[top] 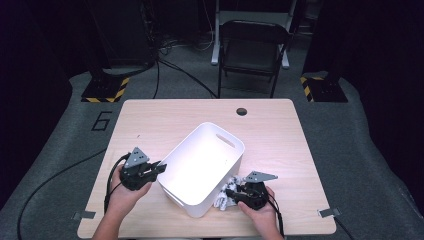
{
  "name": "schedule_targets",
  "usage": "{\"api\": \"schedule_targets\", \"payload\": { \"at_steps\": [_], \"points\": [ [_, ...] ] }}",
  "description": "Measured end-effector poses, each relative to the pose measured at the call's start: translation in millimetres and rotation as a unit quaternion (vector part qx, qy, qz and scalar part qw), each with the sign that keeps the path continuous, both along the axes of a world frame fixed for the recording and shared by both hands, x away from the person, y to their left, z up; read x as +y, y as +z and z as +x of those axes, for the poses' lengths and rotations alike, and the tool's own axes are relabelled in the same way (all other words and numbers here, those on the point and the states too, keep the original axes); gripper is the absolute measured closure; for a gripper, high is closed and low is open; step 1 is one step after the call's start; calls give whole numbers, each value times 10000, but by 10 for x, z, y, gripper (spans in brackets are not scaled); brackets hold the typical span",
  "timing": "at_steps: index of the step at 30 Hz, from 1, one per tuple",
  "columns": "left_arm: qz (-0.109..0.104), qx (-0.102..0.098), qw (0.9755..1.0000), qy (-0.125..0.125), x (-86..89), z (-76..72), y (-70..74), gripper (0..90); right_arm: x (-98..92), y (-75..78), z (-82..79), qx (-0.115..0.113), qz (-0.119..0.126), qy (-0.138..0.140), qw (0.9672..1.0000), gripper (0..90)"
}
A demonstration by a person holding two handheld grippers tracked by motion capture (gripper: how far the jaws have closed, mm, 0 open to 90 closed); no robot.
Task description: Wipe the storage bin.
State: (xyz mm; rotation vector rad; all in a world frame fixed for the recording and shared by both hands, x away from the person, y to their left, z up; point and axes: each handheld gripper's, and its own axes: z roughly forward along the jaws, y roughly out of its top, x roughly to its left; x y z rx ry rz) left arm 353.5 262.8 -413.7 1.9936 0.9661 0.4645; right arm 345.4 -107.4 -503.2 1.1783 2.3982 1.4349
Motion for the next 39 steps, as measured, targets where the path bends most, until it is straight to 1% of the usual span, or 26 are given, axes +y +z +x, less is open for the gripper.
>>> {"api": "schedule_targets", "payload": {
  "at_steps": [4,7,8,9,11,16,17,18,19,21,23,25,26,28,30,31,33,35,36,39],
  "points": [
    [10,-5,10000,-12,0,2,1,782,5,23,-16,-20,-8,-11,10000,663],
    [3,-13,10000,-11,0,5,-1,782,2,47,-27,-111,57,-1,9999,663],
    [10,0,10000,-21,2,5,1,781,0,60,-37,-87,78,-17,9999,662],
    [5,-28,10000,5,-2,4,-2,781,-2,66,-39,-102,111,-12,9999,663],
    [17,-3,10000,-18,1,4,2,782,-6,82,-45,-142,180,2,9997,662],
    [33,1,10000,-29,-4,-1,4,783,-4,228,-97,-373,296,11,9989,661],
    [35,0,10000,-35,-5,-2,4,782,-7,265,-107,-442,355,1,9984,662],
    [39,-13,10000,-40,-10,-4,3,783,-17,307,-116,-539,367,16,9979,662],
    [31,-11,10000,-52,-15,-5,3,783,-20,357,-134,-604,458,-10,9971,661],
    [40,-17,10000,-73,-19,-7,3,783,-46,453,-152,-804,634,-12,9947,661],
    [50,-25,9999,-110,-29,-11,3,785,-69,525,-169,-869,708,-28,9937,662],
    [83,-37,9999,-130,-33,-14,5,786,-82,522,-158,-914,693,-24,9934,664],
    [86,-40,9999,-129,-35,-16,5,786,-90,500,-147,-946,730,-17,9928,665],
    [103,-34,9998,-149,-38,-17,8,787,-91,464,-136,-913,701,-36,9933,666],
    [124,-37,9998,-165,-37,-17,10,787,-91,422,-129,-813,595,-45,9949,666],
    [123,-36,9998,-166,-37,-17,10,787,-97,396,-108,-792,596,-20,9951,666],
    [100,-28,9998,-154,-39,-18,8,787,-112,337,-77,-677,599,-13,9959,666],
    [100,-24,9998,-148,-40,-18,8,787,-117,263,-58,-452,590,-41,9972,665],
    [93,-20,9999,-140,-40,-19,8,787,-117,240,-50,-430,564,-35,9975,666],
    [90,-17,9999,-122,-42,-17,8,785,-105,147,-24,-225,470,-41,9986,667]
  ]
}}
